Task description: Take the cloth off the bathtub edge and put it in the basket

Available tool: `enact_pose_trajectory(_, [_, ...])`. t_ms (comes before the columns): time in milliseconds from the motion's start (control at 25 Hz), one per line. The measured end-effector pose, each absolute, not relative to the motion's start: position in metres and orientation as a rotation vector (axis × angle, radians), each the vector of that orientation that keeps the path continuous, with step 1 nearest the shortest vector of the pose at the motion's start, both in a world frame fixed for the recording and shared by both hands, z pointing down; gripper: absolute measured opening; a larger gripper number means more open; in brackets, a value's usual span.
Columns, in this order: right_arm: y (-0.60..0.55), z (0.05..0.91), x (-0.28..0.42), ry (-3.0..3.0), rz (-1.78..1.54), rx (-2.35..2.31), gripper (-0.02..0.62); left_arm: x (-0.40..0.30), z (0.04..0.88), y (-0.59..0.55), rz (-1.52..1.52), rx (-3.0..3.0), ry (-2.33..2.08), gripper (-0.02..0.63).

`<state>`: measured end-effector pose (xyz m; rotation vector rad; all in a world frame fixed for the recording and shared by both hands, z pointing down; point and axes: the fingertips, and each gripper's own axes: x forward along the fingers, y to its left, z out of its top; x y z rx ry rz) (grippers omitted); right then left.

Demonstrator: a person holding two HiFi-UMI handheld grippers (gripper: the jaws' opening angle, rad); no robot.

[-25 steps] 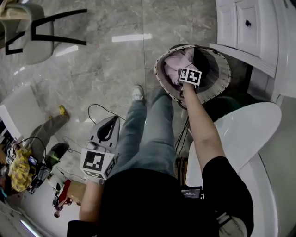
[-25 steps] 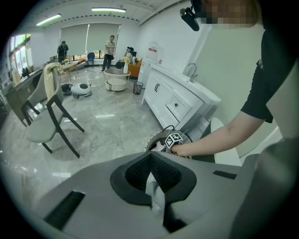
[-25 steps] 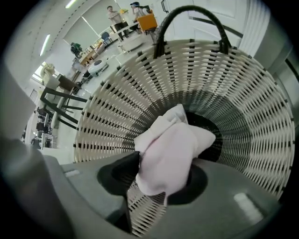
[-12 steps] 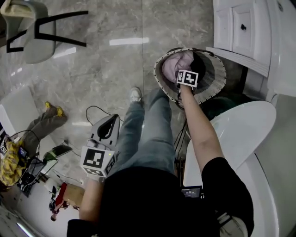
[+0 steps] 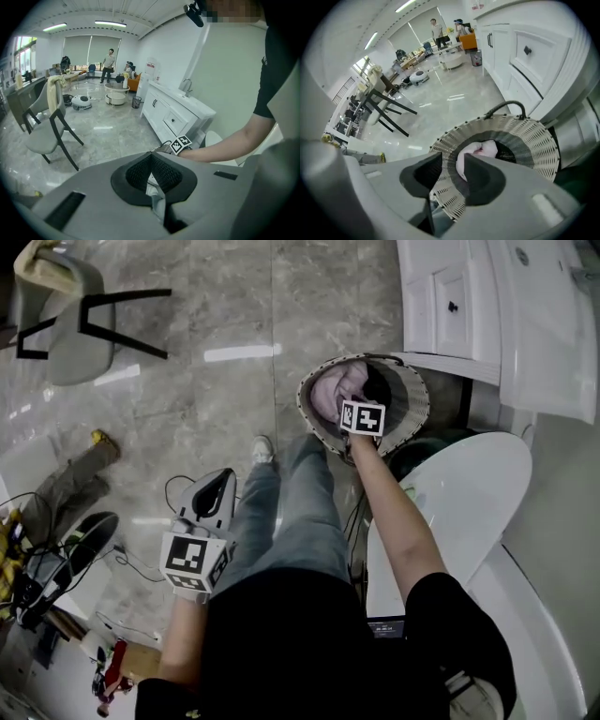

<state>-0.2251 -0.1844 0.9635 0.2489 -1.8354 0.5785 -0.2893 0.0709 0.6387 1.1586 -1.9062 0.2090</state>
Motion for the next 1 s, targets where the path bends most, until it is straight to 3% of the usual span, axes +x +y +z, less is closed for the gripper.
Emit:
enact_pose_trajectory(360, [-0.156,0.835,-0.244,-1.977,0.542,0.234,0.001,-0.309,0.585,0.077,0.157,1.284,-1.952,0.006])
enact_pose_trajectory(1000, [-0.112,0.615,-0.245,-2.271,0.552,0.149,-0.003,-0.306,0.496,0.066,0.043,1.434,-1.998,0.006])
